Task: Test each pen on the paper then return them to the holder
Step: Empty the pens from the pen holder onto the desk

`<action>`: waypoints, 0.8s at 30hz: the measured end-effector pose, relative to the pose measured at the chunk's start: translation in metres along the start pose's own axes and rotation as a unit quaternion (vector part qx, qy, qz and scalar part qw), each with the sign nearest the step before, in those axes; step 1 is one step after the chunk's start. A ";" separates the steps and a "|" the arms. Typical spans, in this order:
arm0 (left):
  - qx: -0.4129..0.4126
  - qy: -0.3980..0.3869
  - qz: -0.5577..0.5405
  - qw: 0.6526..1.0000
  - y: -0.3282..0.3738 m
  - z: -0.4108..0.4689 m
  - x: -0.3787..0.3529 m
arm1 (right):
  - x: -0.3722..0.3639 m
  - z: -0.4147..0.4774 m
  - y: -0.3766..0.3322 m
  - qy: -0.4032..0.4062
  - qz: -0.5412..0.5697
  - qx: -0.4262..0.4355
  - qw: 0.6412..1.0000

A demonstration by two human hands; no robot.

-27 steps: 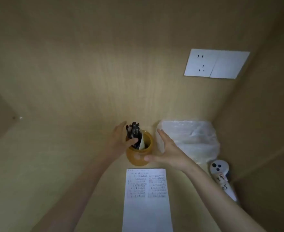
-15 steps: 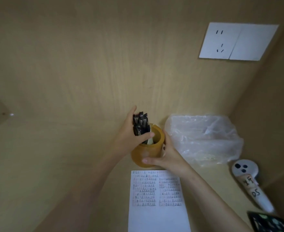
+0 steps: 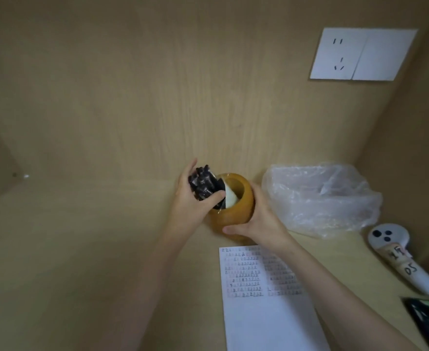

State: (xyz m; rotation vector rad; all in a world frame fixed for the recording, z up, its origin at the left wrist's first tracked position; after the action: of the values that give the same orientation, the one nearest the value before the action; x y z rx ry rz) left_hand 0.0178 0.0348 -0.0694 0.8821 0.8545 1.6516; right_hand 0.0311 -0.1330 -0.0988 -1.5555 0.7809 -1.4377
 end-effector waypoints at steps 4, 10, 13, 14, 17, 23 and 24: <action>0.038 0.051 -0.043 0.997 -0.012 -0.039 0.032 | -0.005 0.002 -0.021 -0.007 -0.215 0.129 0.968; 0.047 0.030 0.083 0.995 -0.029 -0.076 0.054 | -0.026 0.001 -0.044 -0.017 -0.383 0.286 0.878; 0.003 0.004 0.200 0.980 -0.037 -0.087 0.062 | -0.037 0.003 -0.051 -0.031 -0.438 0.342 0.831; -0.005 -0.004 0.222 0.975 -0.042 -0.089 0.062 | -0.040 0.002 -0.053 -0.037 -0.453 0.356 0.816; -0.007 -0.023 0.247 0.969 -0.047 -0.093 0.058 | -0.042 0.001 -0.057 -0.036 -0.490 0.391 0.779; -0.042 -0.033 0.355 0.933 -0.050 -0.103 0.058 | -0.040 0.011 -0.060 -0.025 -0.540 0.407 0.736; -0.042 -0.032 0.358 0.932 -0.052 -0.104 0.058 | -0.038 0.013 -0.060 -0.020 -0.548 0.406 0.731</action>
State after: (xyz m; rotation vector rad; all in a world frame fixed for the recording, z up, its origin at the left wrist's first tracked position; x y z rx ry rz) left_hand -0.0612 0.0911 -0.1557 1.2725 0.4189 2.2420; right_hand 0.0325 -0.0704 -0.0621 -1.2602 -0.9642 -2.0878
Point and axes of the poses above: each hand's wrist, its own z-axis towards the middle knuckle, its own x-axis out of the back of the hand, y = z × x, the point moved 2 cm from there along z, towards the middle knuckle, and after that the axes turned 13 degrees about -x, right-handed, at the moved point
